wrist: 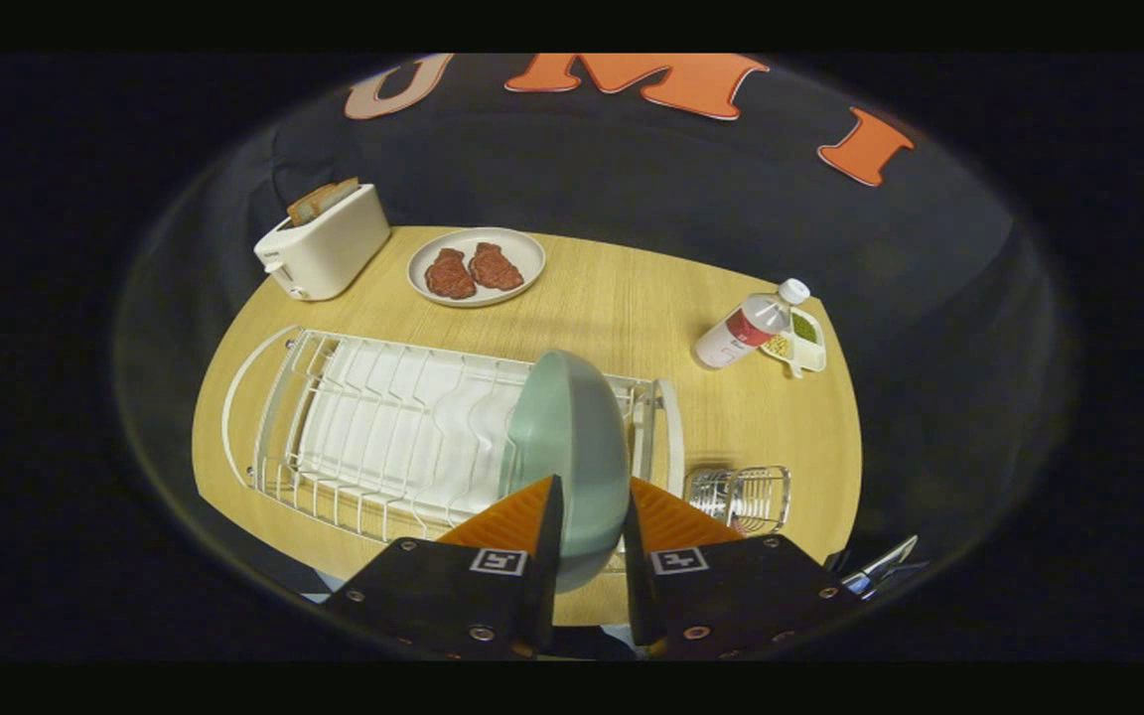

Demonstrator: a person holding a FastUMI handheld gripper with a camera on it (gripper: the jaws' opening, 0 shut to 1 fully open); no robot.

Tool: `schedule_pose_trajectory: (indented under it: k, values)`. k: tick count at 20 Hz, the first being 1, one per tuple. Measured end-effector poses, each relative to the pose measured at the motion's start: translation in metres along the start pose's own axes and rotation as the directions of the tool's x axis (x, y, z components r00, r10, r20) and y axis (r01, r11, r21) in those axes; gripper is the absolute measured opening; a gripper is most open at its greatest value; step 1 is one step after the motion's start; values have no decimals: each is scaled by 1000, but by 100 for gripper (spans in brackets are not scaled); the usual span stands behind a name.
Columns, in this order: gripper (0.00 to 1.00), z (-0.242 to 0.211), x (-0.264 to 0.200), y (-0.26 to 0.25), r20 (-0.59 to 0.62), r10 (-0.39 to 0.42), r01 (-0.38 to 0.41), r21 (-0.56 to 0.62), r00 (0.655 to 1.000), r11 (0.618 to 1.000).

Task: Take the plate from the dish rack, then take the spoon from the basket and place it into the plate.

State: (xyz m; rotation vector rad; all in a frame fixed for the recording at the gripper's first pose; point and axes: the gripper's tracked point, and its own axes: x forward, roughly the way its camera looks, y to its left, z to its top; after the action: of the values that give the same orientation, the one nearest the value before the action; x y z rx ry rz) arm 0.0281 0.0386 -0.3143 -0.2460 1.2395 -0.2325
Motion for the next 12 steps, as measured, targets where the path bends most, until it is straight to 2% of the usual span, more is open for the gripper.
schedule_pose_trajectory:
  k: [4, 7, 10, 12]
  values:
    - [24, 3, -10, -23, 33, -60, 59, 22, 998, 998]
    - [19, -5, -20, -21, 20, -4, 3, 86, 1000, 996]
    - [19, -15, -31, -34, 35, 3, -7, 108, 999, 994]
    - [20, -23, -39, -37, 35, 39, -43, 143, 999, 989]
